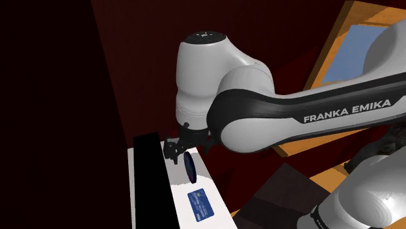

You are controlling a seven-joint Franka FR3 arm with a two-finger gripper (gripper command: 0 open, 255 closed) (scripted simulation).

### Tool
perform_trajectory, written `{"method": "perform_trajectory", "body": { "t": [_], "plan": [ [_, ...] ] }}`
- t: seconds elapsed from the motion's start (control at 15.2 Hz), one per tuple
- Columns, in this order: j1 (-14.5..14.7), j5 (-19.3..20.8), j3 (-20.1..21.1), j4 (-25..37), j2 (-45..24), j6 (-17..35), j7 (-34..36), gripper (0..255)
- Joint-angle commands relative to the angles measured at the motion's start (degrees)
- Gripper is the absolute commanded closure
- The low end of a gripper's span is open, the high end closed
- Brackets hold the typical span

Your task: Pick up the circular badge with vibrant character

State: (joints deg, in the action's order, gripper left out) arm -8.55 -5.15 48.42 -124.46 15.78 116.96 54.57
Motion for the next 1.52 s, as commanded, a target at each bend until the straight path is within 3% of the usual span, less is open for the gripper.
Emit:
{"method": "perform_trajectory", "body": {
  "t": [0.0,0.07,0.66,1.45],
  "plan": [
    [0.0,0.1,0.2,-0.5,-0.2,0.6,0.1,0],
    [-0.1,0.1,0.2,-0.5,-0.3,0.7,0.1,255],
    [0.0,0.1,0.2,-0.5,-0.2,0.6,0.1,255],
    [0.2,-0.8,-2.0,7.2,1.9,-8.6,-1.6,255]
  ]
}}
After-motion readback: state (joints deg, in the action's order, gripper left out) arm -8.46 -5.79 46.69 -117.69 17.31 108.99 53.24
